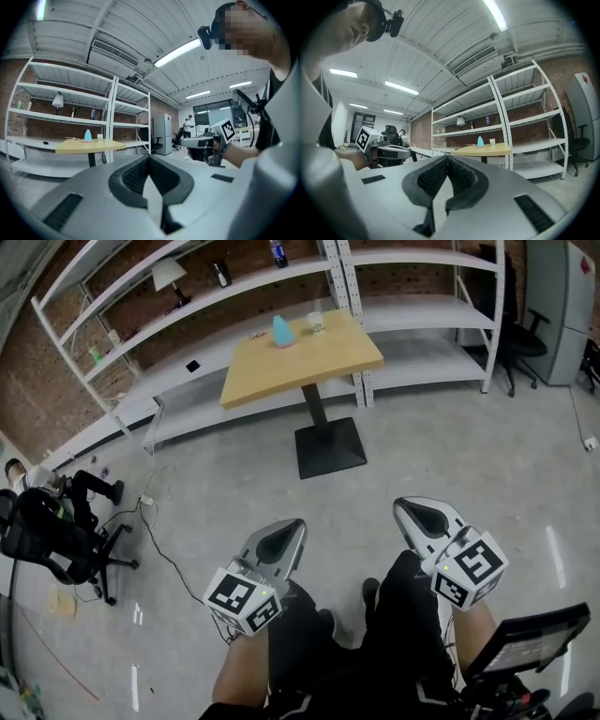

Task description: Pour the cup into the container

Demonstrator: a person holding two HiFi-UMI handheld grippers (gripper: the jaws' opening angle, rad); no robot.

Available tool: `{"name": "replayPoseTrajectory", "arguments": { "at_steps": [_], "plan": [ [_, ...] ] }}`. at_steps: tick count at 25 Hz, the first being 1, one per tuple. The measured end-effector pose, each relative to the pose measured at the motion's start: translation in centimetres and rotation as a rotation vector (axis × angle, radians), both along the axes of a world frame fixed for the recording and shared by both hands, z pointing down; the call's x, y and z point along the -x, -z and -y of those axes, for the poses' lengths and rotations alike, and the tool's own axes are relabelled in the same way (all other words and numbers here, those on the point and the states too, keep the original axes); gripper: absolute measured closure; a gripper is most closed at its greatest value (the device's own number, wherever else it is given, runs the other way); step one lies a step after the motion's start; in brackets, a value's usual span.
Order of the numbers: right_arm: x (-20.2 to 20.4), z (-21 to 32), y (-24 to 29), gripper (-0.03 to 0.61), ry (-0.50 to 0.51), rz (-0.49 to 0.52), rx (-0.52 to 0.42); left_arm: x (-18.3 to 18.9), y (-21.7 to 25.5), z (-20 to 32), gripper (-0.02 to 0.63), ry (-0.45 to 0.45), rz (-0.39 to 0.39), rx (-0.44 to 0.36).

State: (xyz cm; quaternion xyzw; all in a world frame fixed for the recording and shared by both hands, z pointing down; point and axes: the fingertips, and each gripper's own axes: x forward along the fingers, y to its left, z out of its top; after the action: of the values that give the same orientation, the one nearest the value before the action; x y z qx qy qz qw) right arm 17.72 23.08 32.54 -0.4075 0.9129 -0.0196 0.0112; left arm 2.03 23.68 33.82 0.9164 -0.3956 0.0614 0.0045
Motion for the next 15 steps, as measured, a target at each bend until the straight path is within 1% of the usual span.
{"name": "replayPoseTrajectory", "arguments": {
  "at_steps": [3,6,10,15],
  "plan": [
    [-0.5,1.6,0.7,0.577,-0.001,0.007,-0.014,-0.4,1.0,1.2,0.614,-0.004,-0.022,0.003],
    [-0.9,3.7,1.5,0.578,-0.028,0.024,-0.035,-0.5,1.0,2.8,0.614,-0.023,-0.009,0.0],
    [-0.1,6.7,1.3,0.578,-0.04,0.014,-0.034,0.7,0.1,5.5,0.614,-0.021,-0.025,0.014],
    [0.8,9.4,1.5,0.578,-0.058,-0.001,-0.032,1.6,0.4,8.4,0.614,-0.035,-0.041,0.006]
  ]
}}
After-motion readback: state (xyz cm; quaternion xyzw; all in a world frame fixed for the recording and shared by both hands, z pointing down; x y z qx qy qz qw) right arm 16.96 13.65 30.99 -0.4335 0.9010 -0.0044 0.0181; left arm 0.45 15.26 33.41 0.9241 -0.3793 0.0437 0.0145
